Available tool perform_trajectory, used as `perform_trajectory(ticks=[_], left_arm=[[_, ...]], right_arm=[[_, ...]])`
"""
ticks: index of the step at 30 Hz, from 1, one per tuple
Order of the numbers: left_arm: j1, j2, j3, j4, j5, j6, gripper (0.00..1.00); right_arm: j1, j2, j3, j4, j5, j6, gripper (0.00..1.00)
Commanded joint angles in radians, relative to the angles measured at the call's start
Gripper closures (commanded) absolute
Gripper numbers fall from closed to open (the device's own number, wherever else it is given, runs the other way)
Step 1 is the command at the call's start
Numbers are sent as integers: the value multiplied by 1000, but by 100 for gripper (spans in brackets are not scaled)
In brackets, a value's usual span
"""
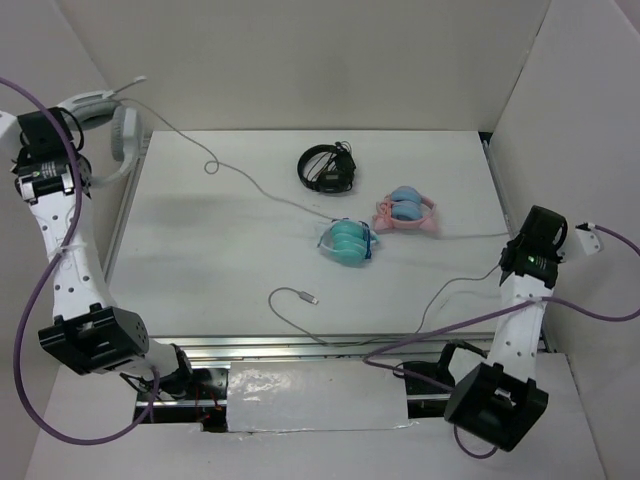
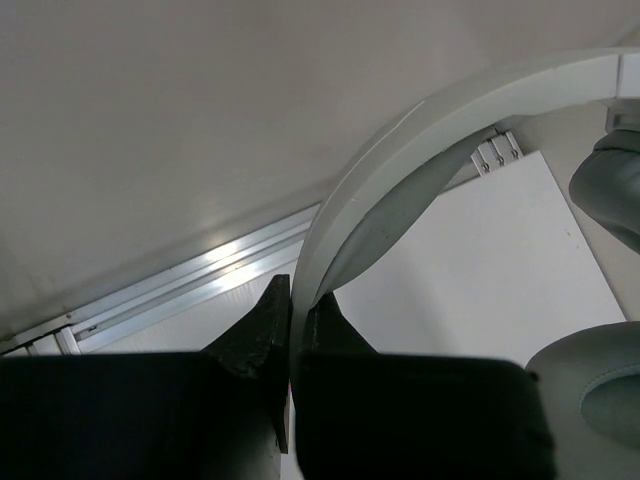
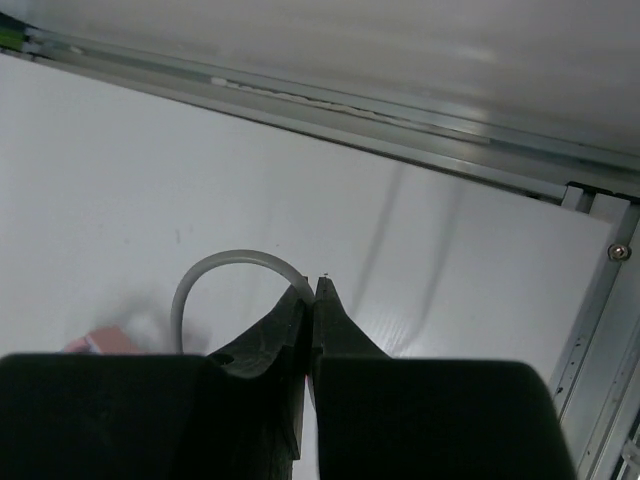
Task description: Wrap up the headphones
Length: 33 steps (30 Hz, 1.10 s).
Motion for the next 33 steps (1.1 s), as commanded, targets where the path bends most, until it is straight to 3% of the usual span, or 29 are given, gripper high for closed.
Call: perform_trajectory(ticks=[1, 4, 7, 9, 12, 16, 18, 19, 20, 25, 28, 30, 33], left_arm=[[59, -29, 69, 68, 44, -25, 100], [99, -34, 78, 65, 68, -19, 100], [116, -40, 84, 71, 131, -19, 100], [113, -63, 66, 124, 186, -11, 100], [87, -127, -27, 212, 310, 8, 100], [13, -205, -145, 336, 482, 21, 100], [-24, -224, -178, 363, 510, 41, 100], [-71, -239, -182, 363, 513, 46, 100], [-93, -247, -188, 363, 493, 47, 100], [-232, -317, -231, 399, 461, 60, 100], [-295, -324, -213, 424, 545, 113, 100], [-333, -324, -198, 452, 625, 133, 100], [-379, -311, -170, 464, 673, 123, 100]], right_arm=[[-82, 76, 20, 35, -84, 14, 100], [-181, 135, 10, 56, -159, 2, 100], [-201, 138, 9, 73, -203, -11, 99], [-186, 101, -20, 121, -252, -26, 83], [-143, 66, -72, 202, -361, -49, 76], [117, -8, -118, 263, -301, -70, 65], [228, -46, -137, 300, -273, -122, 51], [343, -98, -166, 332, -277, -223, 50], [399, -124, -184, 408, -303, -266, 1], [659, -213, -278, 689, -502, -509, 0], [734, -178, -306, 875, -622, -651, 0], [806, -87, -283, 953, -720, -682, 0], [903, 100, -145, 919, -803, -713, 0]])
